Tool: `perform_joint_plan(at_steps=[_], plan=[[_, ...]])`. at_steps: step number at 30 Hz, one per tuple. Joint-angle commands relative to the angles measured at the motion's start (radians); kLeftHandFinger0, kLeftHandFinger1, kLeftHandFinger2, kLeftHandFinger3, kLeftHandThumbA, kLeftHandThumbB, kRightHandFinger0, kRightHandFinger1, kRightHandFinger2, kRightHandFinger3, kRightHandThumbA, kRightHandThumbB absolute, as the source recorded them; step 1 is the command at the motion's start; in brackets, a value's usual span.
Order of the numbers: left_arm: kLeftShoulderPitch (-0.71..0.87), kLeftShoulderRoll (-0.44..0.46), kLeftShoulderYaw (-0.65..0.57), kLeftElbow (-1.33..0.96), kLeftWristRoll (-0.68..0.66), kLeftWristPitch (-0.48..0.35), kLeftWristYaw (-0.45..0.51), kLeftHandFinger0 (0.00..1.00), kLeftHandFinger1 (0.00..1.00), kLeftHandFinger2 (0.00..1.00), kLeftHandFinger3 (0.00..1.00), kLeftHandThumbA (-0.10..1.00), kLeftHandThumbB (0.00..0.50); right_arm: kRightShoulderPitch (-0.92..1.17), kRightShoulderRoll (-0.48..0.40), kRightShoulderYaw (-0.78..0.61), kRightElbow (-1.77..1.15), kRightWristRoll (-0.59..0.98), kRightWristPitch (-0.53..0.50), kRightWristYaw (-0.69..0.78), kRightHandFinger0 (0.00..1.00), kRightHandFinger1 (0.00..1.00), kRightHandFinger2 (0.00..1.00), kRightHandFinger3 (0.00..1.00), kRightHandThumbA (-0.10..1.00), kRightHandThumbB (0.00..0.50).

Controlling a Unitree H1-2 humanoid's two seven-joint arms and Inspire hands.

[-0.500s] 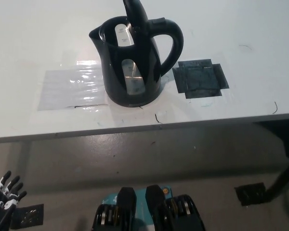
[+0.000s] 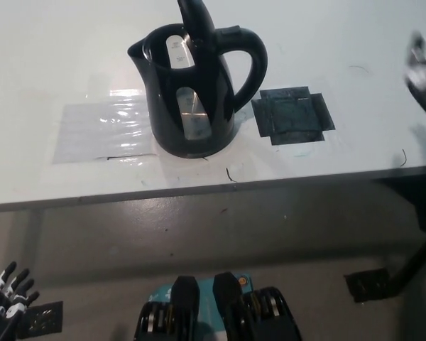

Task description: The robot uses its right hand to push down on the lid of a kettle kept in the middle of the desk to close it

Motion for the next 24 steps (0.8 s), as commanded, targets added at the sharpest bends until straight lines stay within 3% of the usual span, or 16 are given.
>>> perform_joint_plan(at_steps=[1, 16, 24], plan=[[0.033, 0.015, 0.006, -0.041, -0.025, -0.019, -0.021, 1.00, 1.00, 1.00, 1.00, 0.33, 0.269, -0.272, 0.065, 0.080, 0.062, -0.013, 0.105, 0.025, 1.00, 1.00, 1.00, 1.00, 0.37, 0.141], [0.062, -0.008, -0.013, -0.046, -0.037, -0.010, -0.024, 1.00, 1.00, 1.00, 1.00, 0.32, 0.276, -0.651, 0.263, 0.093, 0.811, -0.050, -0.138, -0.087, 1.00, 1.00, 1.00, 1.00, 0.41, 0.110], [0.082, -0.006, -0.016, -0.051, -0.042, -0.012, -0.032, 1.00, 1.00, 1.00, 1.00, 0.30, 0.277, -0.770, 0.318, 0.110, 1.105, -0.070, -0.243, -0.140, 0.96, 0.98, 1.00, 1.00, 0.50, 0.172]])
